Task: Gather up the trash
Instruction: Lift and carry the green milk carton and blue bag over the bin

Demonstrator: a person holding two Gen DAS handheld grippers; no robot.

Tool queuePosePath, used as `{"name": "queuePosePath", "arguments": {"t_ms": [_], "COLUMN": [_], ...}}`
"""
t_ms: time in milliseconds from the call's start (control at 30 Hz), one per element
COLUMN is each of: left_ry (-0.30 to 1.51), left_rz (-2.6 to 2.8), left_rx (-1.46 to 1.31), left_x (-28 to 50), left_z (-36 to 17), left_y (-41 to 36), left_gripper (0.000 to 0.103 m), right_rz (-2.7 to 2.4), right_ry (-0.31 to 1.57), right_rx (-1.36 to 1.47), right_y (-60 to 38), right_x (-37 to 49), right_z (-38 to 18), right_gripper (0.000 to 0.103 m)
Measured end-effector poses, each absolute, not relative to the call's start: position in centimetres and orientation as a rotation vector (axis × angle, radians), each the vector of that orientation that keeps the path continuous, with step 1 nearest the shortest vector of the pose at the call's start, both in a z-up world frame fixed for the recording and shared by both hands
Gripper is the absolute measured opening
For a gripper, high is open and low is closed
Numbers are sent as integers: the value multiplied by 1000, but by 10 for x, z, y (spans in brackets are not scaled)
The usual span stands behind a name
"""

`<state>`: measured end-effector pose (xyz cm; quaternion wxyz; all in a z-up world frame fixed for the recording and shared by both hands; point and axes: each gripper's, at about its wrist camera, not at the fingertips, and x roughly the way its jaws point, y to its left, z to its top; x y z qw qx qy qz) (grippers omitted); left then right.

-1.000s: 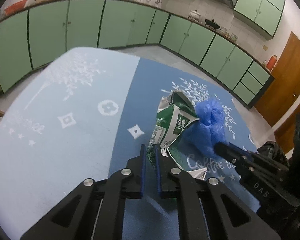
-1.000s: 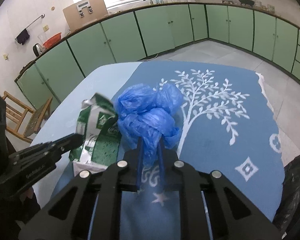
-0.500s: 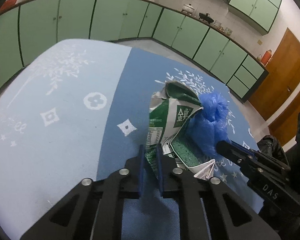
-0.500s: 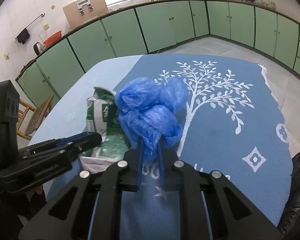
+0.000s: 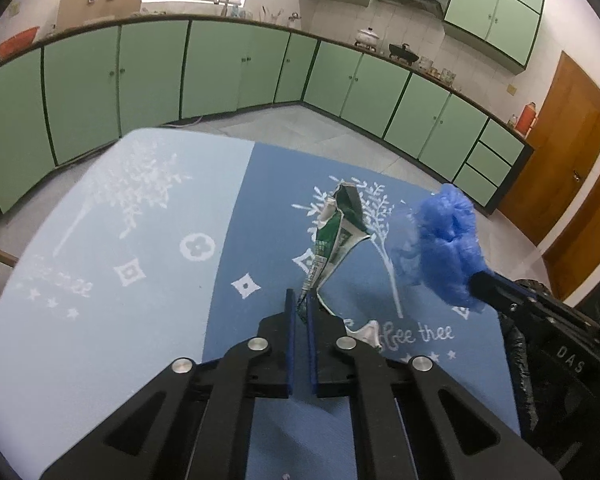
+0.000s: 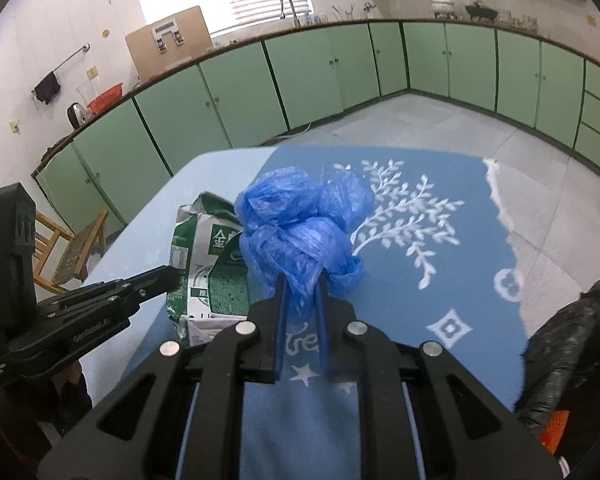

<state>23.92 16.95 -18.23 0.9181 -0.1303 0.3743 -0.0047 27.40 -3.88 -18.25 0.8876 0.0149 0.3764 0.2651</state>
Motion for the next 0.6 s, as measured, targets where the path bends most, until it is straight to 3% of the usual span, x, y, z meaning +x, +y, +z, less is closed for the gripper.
{"name": "queuePosePath", "arguments": {"t_ms": [600], "left_ry": [669], "left_rz": [-68], "left_rx": [-194], "left_x": [197], "left_z": [-113], "left_y": [116], "left_gripper": [5], "right_rz": [528], "right_ry": [664], "right_rx": [29], "right_y": [-97], "right_x": [218], "right_z": [-116], "right_gripper": [12]}}
